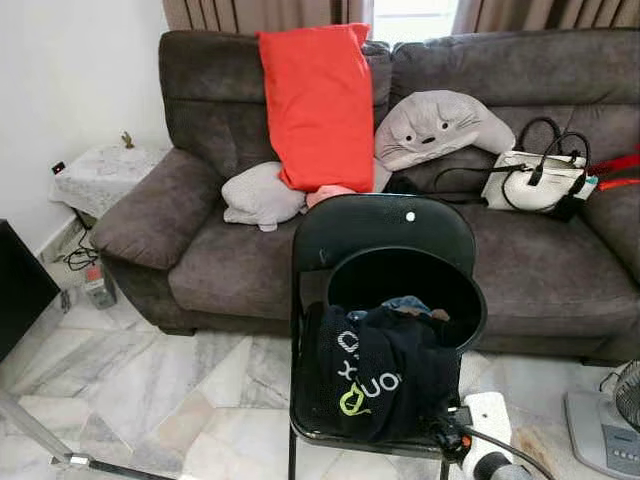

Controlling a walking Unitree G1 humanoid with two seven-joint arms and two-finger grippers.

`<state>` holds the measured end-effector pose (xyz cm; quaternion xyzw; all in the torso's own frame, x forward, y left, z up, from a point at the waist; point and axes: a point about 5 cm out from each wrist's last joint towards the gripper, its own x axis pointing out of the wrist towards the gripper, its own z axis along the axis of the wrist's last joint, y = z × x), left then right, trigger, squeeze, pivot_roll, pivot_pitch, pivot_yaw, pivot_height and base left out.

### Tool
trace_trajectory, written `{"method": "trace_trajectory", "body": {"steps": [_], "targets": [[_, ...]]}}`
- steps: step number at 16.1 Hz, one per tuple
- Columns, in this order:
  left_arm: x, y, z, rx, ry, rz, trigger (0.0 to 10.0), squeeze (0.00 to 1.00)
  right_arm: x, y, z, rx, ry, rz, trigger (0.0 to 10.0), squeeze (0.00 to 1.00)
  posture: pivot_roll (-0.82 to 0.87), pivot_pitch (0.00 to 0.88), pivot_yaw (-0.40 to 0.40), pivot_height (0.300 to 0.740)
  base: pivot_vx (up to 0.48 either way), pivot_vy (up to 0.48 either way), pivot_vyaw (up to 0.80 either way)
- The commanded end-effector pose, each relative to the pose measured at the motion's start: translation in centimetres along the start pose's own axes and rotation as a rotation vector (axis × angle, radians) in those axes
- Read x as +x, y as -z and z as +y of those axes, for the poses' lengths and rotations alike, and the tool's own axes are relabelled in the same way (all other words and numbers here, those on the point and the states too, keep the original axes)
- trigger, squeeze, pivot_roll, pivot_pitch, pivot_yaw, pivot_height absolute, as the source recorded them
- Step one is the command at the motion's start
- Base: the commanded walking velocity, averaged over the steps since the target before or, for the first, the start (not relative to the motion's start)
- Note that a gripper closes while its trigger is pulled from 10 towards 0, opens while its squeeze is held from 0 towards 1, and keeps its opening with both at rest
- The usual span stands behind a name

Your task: Hang hanger

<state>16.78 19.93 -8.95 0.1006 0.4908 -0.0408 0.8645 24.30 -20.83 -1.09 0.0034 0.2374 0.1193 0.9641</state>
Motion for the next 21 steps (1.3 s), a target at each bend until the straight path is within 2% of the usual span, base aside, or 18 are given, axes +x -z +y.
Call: {"method": "trace_trajectory", "body": {"steps": [1,2,3,6,7,9,14,18,21], "targets": [[-0.2,0.8,0.6,0.002,-0.01,0.035,10.0,0.0,0.5,-0.4,0.2,-0.011,-0.009,-0.005,0.0,0.0,-0.12,0.011,0.095,0.74,0.0,0.0,0.0],[-0.2,1.0,0.4,0.003,-0.007,0.034,10.0,0.0,0.6,-0.5,0.1,-0.015,-0.006,-0.002,6.3,0.0,-0.12,0.011,0.095,0.74,0.0,0.0,0.0],[-0.2,1.2,0.3,0.004,-0.004,0.034,10.0,0.0,0.7,-0.6,-0.1,-0.02,0.0,-0.003,10.0,0.0,-0.11,0.011,0.096,0.74,0.0,0.0,0.0],[-0.3,1.1,1.0,0.007,-0.008,0.032,10.0,0.0,0.8,-0.7,-0.2,-0.019,0.003,-0.006,9.5,0.0,-0.11,0.013,0.098,0.74,0.0,0.0,0.0],[-0.5,1.4,2.3,0.007,-0.019,0.035,10.0,0.0,0.8,-0.6,-0.2,-0.014,0.0,-0.008,0.0,0.0,-0.11,0.013,0.098,0.74,0.0,0.0,0.0],[-0.8,2.0,3.2,0.011,-0.028,0.042,10.0,0.0,0.8,-0.5,-0.1,-0.011,-0.006,-0.014,0.0,0.0,-0.11,0.013,0.098,0.74,0.0,0.0,0.0],[-0.8,2.1,3.0,0.018,-0.028,0.042,10.0,0.0,0.9,-0.7,0.7,-0.005,-0.027,-0.045,0.0,0.0,-0.11,0.011,0.098,0.74,0.0,0.0,0.0],[-0.7,2.3,1.8,0.019,-0.015,0.05,10.0,0.0,1.1,-1.1,1.3,-0.011,-0.043,-0.073,0.0,0.0,-0.11,0.008,0.095,0.74,0.0,0.0,0.0],[-0.5,1.9,1.3,0.02,-0.012,0.046,10.0,0.0,1.0,-2.4,2.1,-0.014,-0.046,-0.152,0.0,0.0,-0.11,0.005,0.093,0.74,0.0,0.0,0.0]]}}
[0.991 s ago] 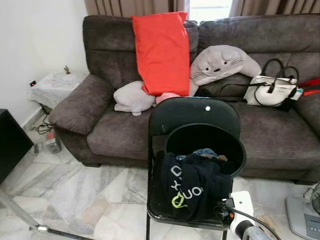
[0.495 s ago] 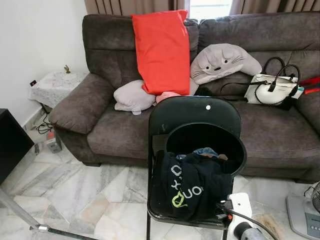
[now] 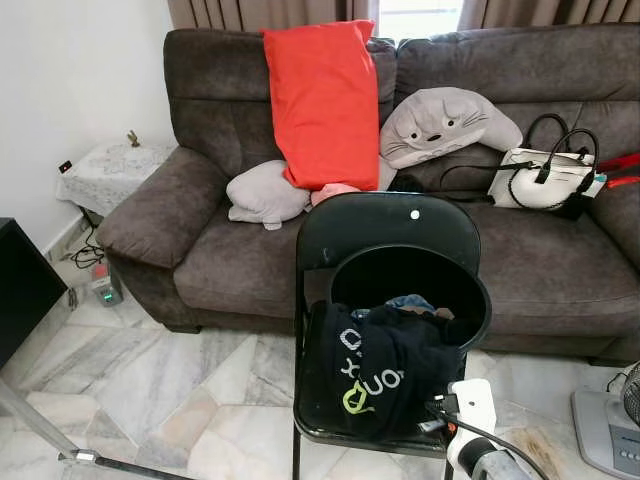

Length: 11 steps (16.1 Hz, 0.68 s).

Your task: Hang hanger

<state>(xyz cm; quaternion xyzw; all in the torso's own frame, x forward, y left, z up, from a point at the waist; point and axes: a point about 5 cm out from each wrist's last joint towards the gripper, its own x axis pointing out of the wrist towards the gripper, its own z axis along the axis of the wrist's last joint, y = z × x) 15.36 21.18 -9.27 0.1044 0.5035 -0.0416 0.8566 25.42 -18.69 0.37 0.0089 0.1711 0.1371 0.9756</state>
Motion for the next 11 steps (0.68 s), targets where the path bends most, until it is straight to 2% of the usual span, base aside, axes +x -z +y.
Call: {"method": "trace_trajectory", "body": {"steps": [1,3,4,6,8,11], "targets": [[0.0,0.1,0.3,0.011,-0.013,0.013,10.0,0.0,0.2,-1.0,0.5,-0.001,0.0,-0.048,0.0,0.0,-0.11,0.003,0.09,0.74,0.0,0.0,0.0],[0.1,-0.5,0.1,0.011,-0.011,0.01,10.0,0.0,-0.7,-2.1,1.0,0.012,0.038,-0.117,0.0,0.0,-0.12,0.003,0.09,0.74,0.0,0.0,0.0],[0.1,-0.5,0.0,0.011,-0.01,0.01,10.0,0.0,-0.8,-2.2,1.0,0.014,0.042,-0.121,0.0,0.0,-0.12,0.002,0.09,0.74,0.0,0.0,0.0],[0.3,-1.1,-0.6,0.011,-0.005,0.008,10.0,0.0,-2.1,-2.9,1.8,0.021,0.057,-0.152,0.0,0.0,-0.12,0.0,0.086,0.74,0.0,0.0,0.0],[0.2,-0.6,0.0,0.005,-0.007,0.01,10.0,0.0,-2.5,-3.9,2.0,0.037,0.066,-0.187,0.0,0.0,-0.12,0.0,0.084,0.74,0.0,0.0,0.0],[0.0,0.0,0.7,0.002,-0.013,0.014,10.0,0.0,-2.4,-8.0,1.2,0.04,0.107,-0.312,0.0,0.0,-0.13,0.0,0.083,0.74,0.0,0.0,0.0]]}}
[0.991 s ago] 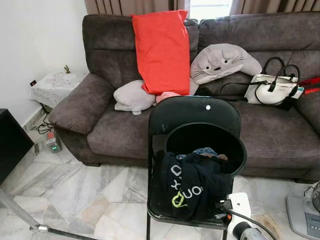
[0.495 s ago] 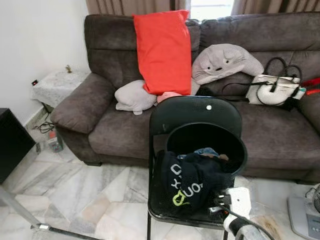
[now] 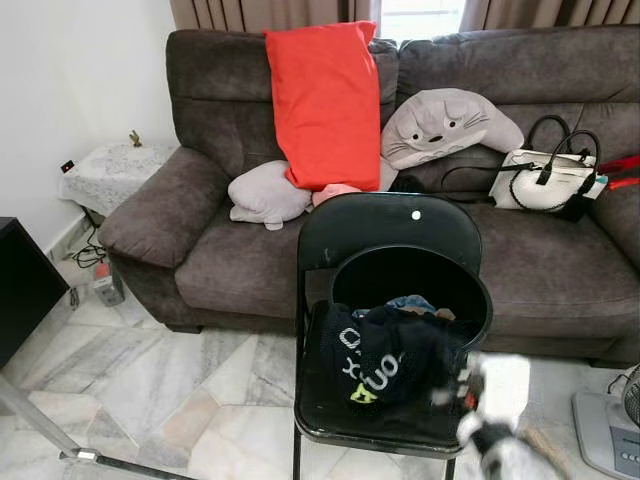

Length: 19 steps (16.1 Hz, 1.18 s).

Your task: Hang hanger

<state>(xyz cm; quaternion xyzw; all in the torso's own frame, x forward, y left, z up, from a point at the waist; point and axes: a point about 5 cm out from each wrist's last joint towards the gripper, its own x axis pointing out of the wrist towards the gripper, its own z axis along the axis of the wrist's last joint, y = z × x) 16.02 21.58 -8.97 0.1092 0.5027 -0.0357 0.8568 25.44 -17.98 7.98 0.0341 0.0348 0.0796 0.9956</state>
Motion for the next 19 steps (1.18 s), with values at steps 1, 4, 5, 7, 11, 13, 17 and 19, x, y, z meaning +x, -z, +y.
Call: {"method": "trace_trajectory", "body": {"steps": [1,4,5,7,11,13,17,19], "targets": [[-0.1,0.6,0.2,-0.001,0.002,0.015,10.0,0.0,0.4,-1.5,0.0,0.022,0.006,-0.05,0.0,0.0,-0.13,0.0,0.081,0.74,0.0,0.0,0.0],[-0.1,0.4,0.1,-0.007,0.005,0.007,10.0,0.0,2.0,-6.1,-0.2,0.081,0.011,-0.197,0.0,0.0,-0.13,0.0,0.077,0.74,0.0,0.0,0.0],[-0.1,0.4,0.1,-0.008,0.006,0.005,10.0,0.0,2.2,-7.1,-0.2,0.105,0.017,-0.227,0.0,0.0,-0.13,0.0,0.077,0.74,0.0,0.0,0.0],[-0.1,0.3,0.1,-0.007,0.008,0.005,10.0,0.0,2.7,-9.1,0.0,0.165,0.002,-0.293,0.0,0.0,-0.13,0.0,0.077,0.74,0.0,0.0,0.0],[0.0,0.1,-0.5,-0.008,0.017,0.002,10.0,0.0,3.1,-8.2,0.3,0.12,-0.007,-0.208,0.0,0.0,-0.12,0.0,0.075,0.74,0.0,0.0,0.0],[0.1,0.1,-1.2,-0.009,0.025,0.008,10.0,0.0,2.9,-5.5,0.4,0.049,-0.033,-0.031,0.0,0.0,-0.12,0.0,0.076,0.74,0.0,0.0,0.0],[0.1,0.4,-1.5,-0.008,0.029,0.02,10.0,0.0,2.5,-3.1,-0.2,-0.048,-0.051,0.136,0.0,0.0,-0.12,0.0,0.077,0.74,0.0,0.0,0.0],[0.2,0.0,-1.8,-0.008,0.031,0.017,10.0,0.0,2.7,-3.5,0.1,-0.08,-0.1,0.11,0.0,0.0,-0.12,0.0,0.08,0.74,0.0,0.0,0.0]]}}
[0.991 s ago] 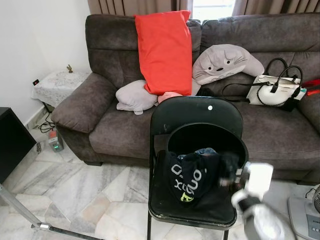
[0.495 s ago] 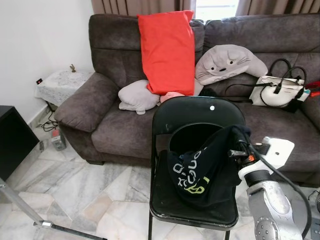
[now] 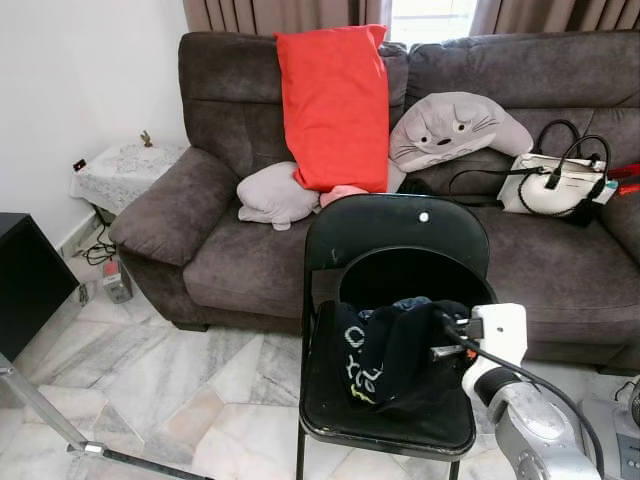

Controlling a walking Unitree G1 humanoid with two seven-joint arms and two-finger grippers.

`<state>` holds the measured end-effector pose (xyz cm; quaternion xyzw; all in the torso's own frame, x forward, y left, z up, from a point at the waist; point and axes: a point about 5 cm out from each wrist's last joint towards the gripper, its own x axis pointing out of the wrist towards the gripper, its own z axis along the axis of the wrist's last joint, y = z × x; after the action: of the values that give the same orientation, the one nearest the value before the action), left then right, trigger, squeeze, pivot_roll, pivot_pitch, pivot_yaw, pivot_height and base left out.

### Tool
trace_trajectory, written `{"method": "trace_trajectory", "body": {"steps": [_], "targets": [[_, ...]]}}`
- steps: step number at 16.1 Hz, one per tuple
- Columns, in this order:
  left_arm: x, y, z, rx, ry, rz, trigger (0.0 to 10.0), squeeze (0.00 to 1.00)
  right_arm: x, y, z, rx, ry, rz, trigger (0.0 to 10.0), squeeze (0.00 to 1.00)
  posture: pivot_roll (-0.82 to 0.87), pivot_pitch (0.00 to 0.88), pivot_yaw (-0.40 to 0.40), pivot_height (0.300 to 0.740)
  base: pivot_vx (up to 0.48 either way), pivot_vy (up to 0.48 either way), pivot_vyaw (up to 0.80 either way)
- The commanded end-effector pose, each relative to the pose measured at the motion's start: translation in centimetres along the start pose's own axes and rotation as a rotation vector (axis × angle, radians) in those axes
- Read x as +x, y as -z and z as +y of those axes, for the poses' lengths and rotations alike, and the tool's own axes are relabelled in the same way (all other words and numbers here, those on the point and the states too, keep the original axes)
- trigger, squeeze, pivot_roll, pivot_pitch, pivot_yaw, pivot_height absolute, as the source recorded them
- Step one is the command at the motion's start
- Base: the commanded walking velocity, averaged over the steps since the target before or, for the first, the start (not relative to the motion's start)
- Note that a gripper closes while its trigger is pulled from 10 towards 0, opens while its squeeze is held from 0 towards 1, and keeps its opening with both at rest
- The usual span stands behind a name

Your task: Hang hanger

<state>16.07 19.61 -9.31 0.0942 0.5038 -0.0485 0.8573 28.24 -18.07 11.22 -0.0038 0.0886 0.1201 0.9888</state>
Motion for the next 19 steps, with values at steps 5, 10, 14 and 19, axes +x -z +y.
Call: {"method": "trace_trajectory", "body": {"steps": [5,10,14,19], "targets": [[0.1,-0.2,-0.6,0.007,0.001,0.018,10.0,0.0,1.2,-3.0,1.6,-0.05,-0.136,-0.143,0.0,0.0,-0.12,0.0,0.083,0.74,0.0,0.0,0.0],[0.1,0.0,-0.5,0.005,0.002,0.022,10.0,0.0,2.1,-3.2,1.6,-0.084,-0.162,-0.11,0.0,0.0,-0.12,0.0,0.083,0.74,0.0,0.0,0.0],[0.1,0.1,-0.6,0.004,0.008,0.025,10.0,0.0,2.2,-0.5,0.4,-0.192,-0.15,0.059,0.0,0.0,-0.11,0.001,0.086,0.74,0.0,0.0,0.0],[0.1,0.2,-0.6,0.009,0.009,0.027,10.0,0.0,2.6,-0.3,1.1,-0.238,-0.252,0.072,0.0,0.0,-0.11,0.001,0.085,0.74,0.0,0.0,0.0]]}}
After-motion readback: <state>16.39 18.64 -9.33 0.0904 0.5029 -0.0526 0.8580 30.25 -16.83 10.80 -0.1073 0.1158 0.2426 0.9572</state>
